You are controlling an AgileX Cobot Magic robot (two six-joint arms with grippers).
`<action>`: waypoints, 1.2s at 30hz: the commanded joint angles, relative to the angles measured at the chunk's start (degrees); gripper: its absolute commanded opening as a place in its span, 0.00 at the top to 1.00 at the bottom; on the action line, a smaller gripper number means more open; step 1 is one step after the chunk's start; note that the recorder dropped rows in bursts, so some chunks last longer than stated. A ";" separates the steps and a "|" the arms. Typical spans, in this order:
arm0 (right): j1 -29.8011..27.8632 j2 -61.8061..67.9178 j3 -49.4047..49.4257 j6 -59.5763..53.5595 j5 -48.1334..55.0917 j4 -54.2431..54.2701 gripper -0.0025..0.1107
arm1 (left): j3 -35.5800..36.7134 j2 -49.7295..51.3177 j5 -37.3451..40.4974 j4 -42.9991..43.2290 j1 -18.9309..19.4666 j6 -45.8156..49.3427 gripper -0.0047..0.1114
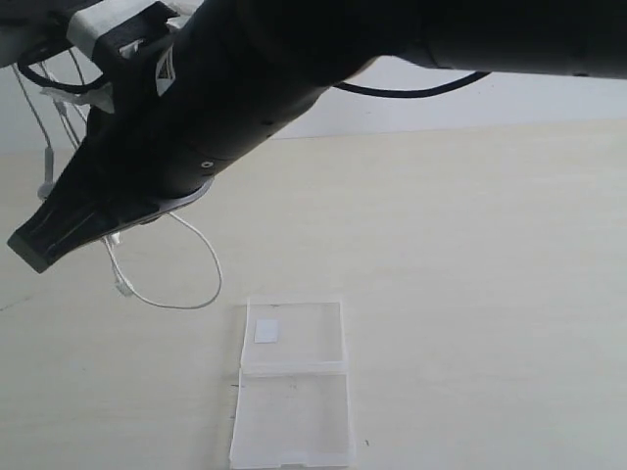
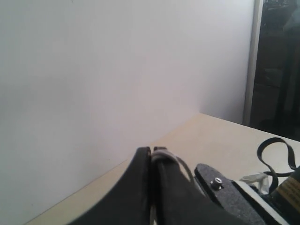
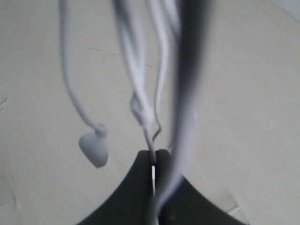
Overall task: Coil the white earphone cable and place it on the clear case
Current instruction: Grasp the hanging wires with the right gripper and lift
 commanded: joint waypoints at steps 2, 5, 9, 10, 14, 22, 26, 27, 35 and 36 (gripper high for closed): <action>0.04 1.20 0.03 -0.18 1.60 2.20 0.98 | -1.01 -0.50 0.55 -1.75 -0.04 -1.19 0.96; 0.04 0.82 0.03 -2.11 2.57 4.35 0.98 | -1.01 -0.50 0.96 -1.75 -0.04 -1.19 0.96; 0.04 0.68 0.03 -2.10 3.66 4.35 0.96 | -1.01 -0.40 1.33 -1.75 -0.04 -1.19 0.96; 0.04 0.68 0.03 -2.10 3.65 4.35 0.94 | -1.01 -0.40 1.58 -1.75 -0.04 -1.19 0.96; 0.04 0.68 0.03 -2.10 3.54 4.35 0.80 | -1.01 -0.40 3.26 -1.75 -0.04 -1.19 0.96; 0.04 0.68 0.03 -1.53 2.78 4.44 0.42 | -1.01 -0.40 4.55 -1.75 0.09 -1.04 0.96; 0.04 0.18 0.03 -0.96 3.05 4.44 0.33 | -1.01 -0.40 5.39 -1.75 0.09 -0.49 0.96; 0.04 0.02 0.03 -0.96 3.23 5.37 0.32 | -1.01 -0.40 5.66 -1.75 0.09 -0.33 0.96; 0.04 -4.02 0.03 -0.96 7.37 7.22 0.32 | -1.01 0.66 7.47 -1.75 0.09 1.14 0.96; 0.04 -4.66 0.03 -0.80 8.19 7.22 0.32 | -1.01 1.06 7.47 -1.75 0.09 1.14 0.96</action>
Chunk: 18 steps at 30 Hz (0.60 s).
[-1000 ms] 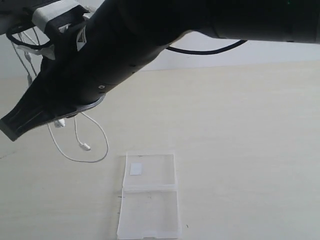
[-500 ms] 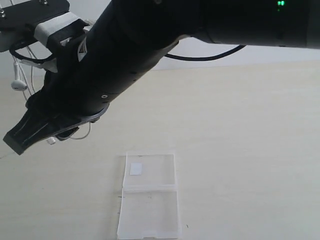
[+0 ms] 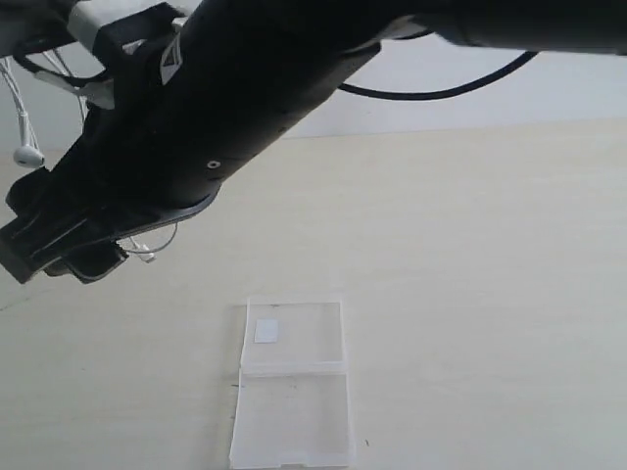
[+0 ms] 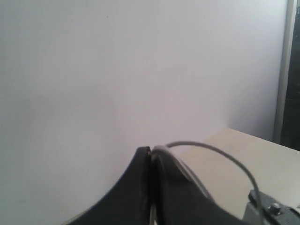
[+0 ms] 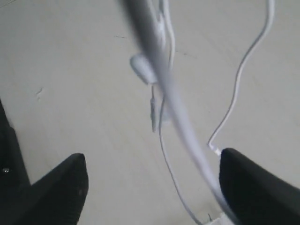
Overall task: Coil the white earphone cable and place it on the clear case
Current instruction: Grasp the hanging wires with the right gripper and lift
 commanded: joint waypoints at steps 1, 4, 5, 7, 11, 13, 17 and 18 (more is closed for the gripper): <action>0.04 -3.27 0.03 0.74 4.00 0.37 0.32 | -0.40 1.53 1.06 -0.64 0.09 0.44 0.96; 0.04 -4.70 0.03 0.84 7.06 0.37 0.32 | -0.40 2.49 1.18 -0.64 0.09 0.44 0.96; 0.04 -5.22 0.03 0.84 8.04 0.37 0.32 | -0.40 2.79 1.18 -0.64 0.09 0.44 0.96; 0.04 -5.94 0.03 0.84 9.58 0.37 0.32 | -0.40 3.34 1.30 -0.64 0.09 0.44 0.96; 0.04 -7.05 0.03 1.13 9.98 -0.67 0.32 | -0.40 3.67 1.12 -0.64 0.09 1.07 0.96; 0.04 -7.70 0.03 2.19 10.50 -2.76 0.32 | -0.40 3.67 1.12 -0.64 0.09 1.34 0.96; 0.04 -9.78 0.03 9.12 11.22 -11.87 0.32 | -0.40 3.67 1.47 -0.64 0.09 1.32 0.96; 0.04 -9.88 0.03 9.22 11.22 -11.87 0.32 | -0.40 3.67 1.47 -0.64 0.09 1.32 0.96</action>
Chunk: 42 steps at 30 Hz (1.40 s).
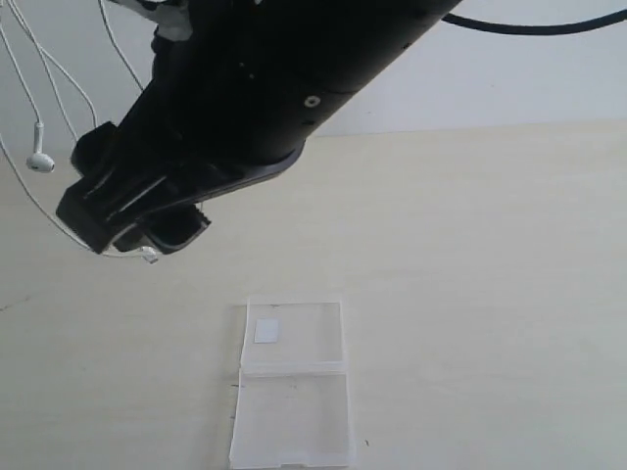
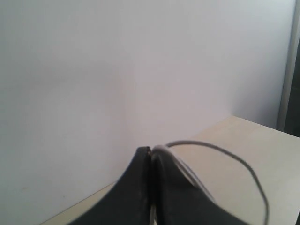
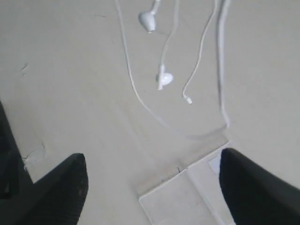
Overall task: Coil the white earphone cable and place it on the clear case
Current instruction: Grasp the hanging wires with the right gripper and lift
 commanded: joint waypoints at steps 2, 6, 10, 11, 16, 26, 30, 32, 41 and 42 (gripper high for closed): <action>0.04 -1.72 0.03 2.57 -0.05 -2.86 0.32 | -0.37 0.44 0.78 -0.64 0.09 0.06 0.96; 0.04 -1.50 0.03 2.57 -5.09 -1.65 0.32 | -0.37 0.44 1.71 -0.64 0.09 -1.57 0.96; 0.04 -1.26 0.03 2.21 -9.21 -0.18 0.32 | -0.37 0.44 3.10 -0.64 0.09 -2.07 0.96; 0.04 -0.94 0.03 2.05 -10.27 0.75 0.32 | -0.37 0.44 3.24 -0.64 0.09 -2.07 0.96; 0.04 1.18 0.03 1.04 -14.58 1.34 0.32 | -0.37 0.44 5.21 -0.64 0.09 -1.96 0.96; 0.04 6.27 0.03 0.51 -29.85 3.37 0.23 | -0.37 0.44 9.79 -0.64 0.09 -1.07 0.96; 0.04 8.21 0.03 0.51 -34.51 6.21 0.16 | -0.37 0.44 11.94 -0.64 0.09 -0.50 0.96; 0.04 9.00 0.03 0.51 -35.38 6.61 0.15 | -0.37 0.44 11.95 -0.64 0.09 0.28 0.96; 0.04 11.44 0.03 0.62 -42.19 8.17 0.15 | -0.37 0.44 12.57 -0.64 0.09 0.33 0.96; 0.04 11.70 0.03 0.62 -42.69 8.17 0.15 | -0.37 0.44 12.57 -0.64 0.09 0.33 0.96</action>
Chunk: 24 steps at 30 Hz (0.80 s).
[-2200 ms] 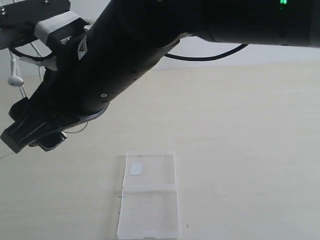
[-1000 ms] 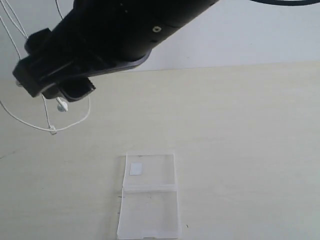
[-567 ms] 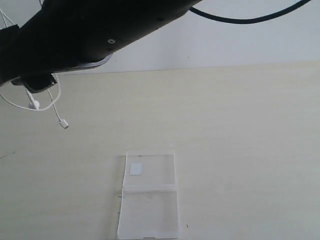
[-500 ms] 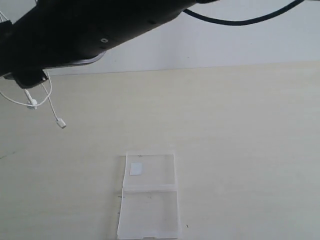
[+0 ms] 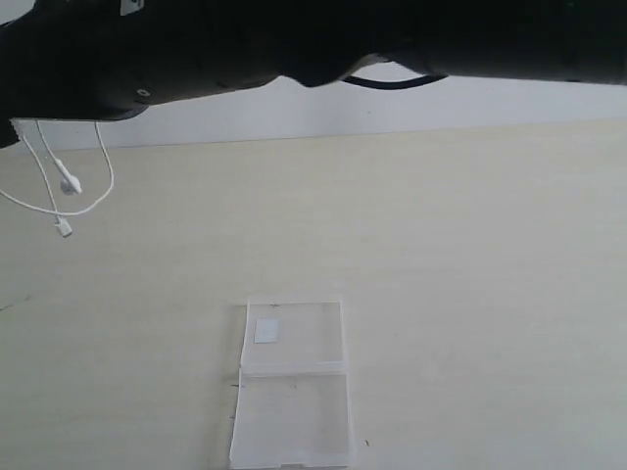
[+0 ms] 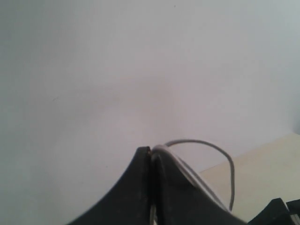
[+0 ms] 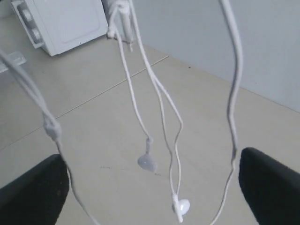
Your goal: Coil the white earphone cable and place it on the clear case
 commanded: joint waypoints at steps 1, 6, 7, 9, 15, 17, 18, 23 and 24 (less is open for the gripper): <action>0.04 1.12 0.03 -0.29 -4.10 0.45 0.15 | -0.37 0.44 0.58 -0.52 0.09 0.10 0.96; 0.04 1.74 0.03 -0.06 -4.17 0.45 0.15 | -0.37 0.44 0.80 -0.52 0.09 0.11 0.96; 0.04 1.72 0.03 -0.06 -4.55 0.45 0.15 | -0.37 0.44 0.80 -0.52 0.09 0.11 0.96; 0.04 1.72 0.03 -0.06 -5.23 0.61 0.15 | -0.37 0.44 0.80 -0.52 0.09 0.11 0.96; 0.04 1.72 0.03 -0.06 -5.87 7.97 0.15 | -0.37 0.44 1.73 -0.52 0.09 0.22 0.96; 0.04 1.72 0.03 -0.06 -5.76 7.96 0.15 | -0.37 0.44 1.73 -0.52 0.09 0.22 0.96; 0.04 1.72 0.03 -0.06 -5.51 7.96 0.15 | -0.37 0.44 1.73 -0.52 0.09 0.22 0.96; 0.04 1.72 0.03 -0.34 -6.54 8.11 0.15 | -0.37 0.44 1.86 -0.52 0.09 0.22 0.96; 0.04 1.72 0.03 -0.35 -7.25 7.72 0.15 | -0.37 0.44 1.86 -0.52 0.09 0.22 0.96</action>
